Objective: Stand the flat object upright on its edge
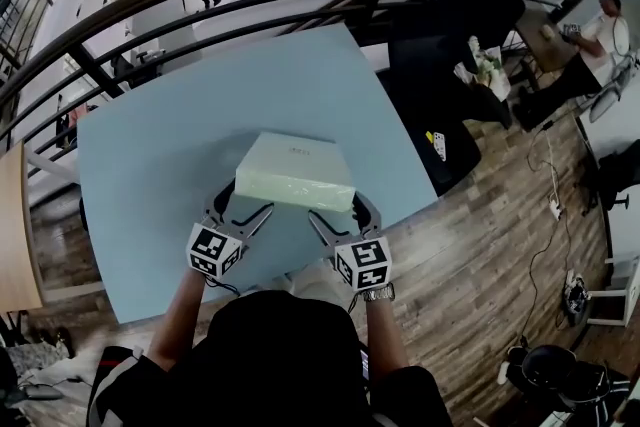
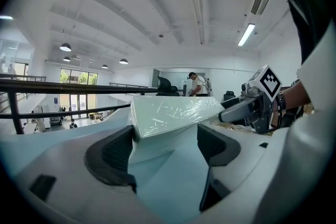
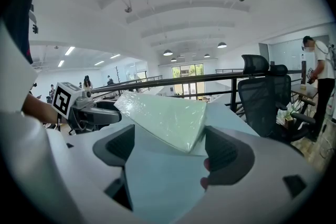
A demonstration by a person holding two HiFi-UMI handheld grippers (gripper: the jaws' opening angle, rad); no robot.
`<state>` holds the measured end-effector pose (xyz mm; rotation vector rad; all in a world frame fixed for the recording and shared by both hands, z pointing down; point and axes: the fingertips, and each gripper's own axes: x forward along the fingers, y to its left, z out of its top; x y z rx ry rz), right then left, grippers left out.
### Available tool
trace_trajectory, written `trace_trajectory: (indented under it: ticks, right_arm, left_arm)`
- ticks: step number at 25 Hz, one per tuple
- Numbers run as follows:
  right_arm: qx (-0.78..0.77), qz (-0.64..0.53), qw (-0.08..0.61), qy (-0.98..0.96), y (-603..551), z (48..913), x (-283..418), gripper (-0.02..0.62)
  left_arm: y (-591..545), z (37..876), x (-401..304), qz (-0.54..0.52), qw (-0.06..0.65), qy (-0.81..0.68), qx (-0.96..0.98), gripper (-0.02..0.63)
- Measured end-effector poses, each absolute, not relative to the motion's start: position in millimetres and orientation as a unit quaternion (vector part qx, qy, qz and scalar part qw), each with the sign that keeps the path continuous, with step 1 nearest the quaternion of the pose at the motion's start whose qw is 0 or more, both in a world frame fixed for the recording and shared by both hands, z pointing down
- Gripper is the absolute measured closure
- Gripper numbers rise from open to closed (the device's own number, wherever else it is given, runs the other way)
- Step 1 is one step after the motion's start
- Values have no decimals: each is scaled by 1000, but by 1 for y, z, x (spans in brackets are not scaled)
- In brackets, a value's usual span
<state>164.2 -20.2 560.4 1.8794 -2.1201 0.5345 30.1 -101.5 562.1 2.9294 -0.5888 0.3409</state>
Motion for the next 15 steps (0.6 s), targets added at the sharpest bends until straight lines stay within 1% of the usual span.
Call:
trace_trajectory:
  ticks: [15]
  right_arm:
    - [663, 167, 122, -719, -26, 544, 169, 202]
  left_arm:
    - [-109, 544, 35, 98, 58, -196, 974, 235]
